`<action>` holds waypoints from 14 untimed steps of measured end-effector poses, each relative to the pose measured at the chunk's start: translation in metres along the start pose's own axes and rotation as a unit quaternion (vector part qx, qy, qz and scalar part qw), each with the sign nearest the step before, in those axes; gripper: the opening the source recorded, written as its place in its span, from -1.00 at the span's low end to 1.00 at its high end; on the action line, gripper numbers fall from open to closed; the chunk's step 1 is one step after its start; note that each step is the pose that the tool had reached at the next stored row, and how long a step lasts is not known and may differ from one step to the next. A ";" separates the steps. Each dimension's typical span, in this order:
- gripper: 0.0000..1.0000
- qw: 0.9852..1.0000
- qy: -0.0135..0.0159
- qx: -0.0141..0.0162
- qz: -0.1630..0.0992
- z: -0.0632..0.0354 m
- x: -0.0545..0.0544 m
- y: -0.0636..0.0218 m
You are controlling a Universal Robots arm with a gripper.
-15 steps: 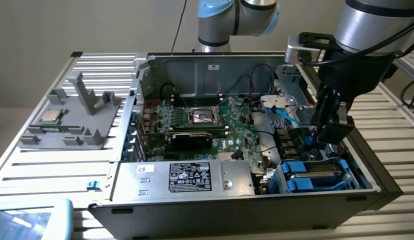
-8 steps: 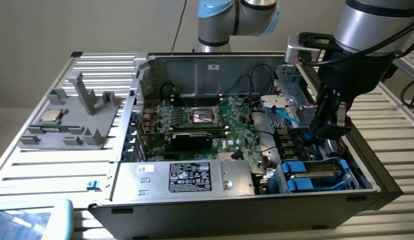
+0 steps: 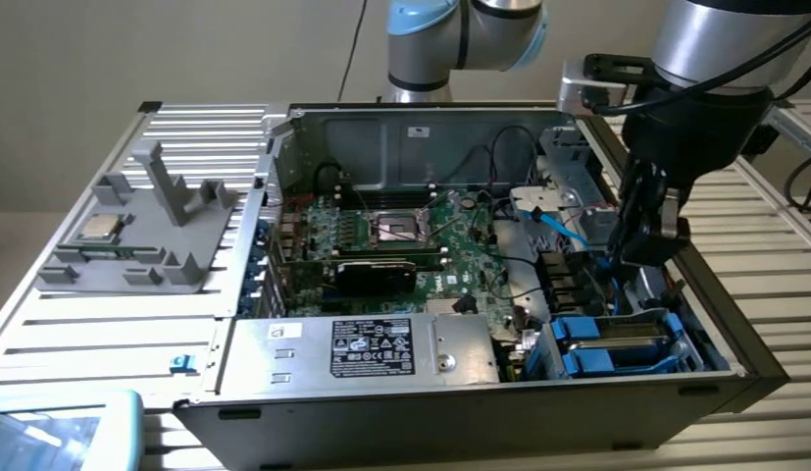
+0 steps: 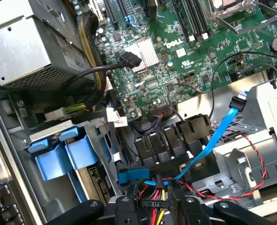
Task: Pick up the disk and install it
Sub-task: 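Insert the first disk wire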
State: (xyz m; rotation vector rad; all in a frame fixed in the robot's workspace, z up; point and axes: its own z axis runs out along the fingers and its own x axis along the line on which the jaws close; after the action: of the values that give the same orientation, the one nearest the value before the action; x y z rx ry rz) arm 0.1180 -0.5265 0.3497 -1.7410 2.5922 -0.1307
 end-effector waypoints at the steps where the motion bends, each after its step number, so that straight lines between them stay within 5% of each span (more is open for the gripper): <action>1: -0.28 1.000 0.004 0.002 0.000 -0.0007 0.000 0.0004; 4: -0.28 1.000 0.011 0.005 -0.001 -0.0013 0.001 0.0039; 14: -0.28 0.999 0.018 0.006 0.027 0.0040 0.004 0.0121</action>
State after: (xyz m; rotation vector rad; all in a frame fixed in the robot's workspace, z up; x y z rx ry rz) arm 0.1056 -0.5259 0.3448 -1.6780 2.6553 -0.1791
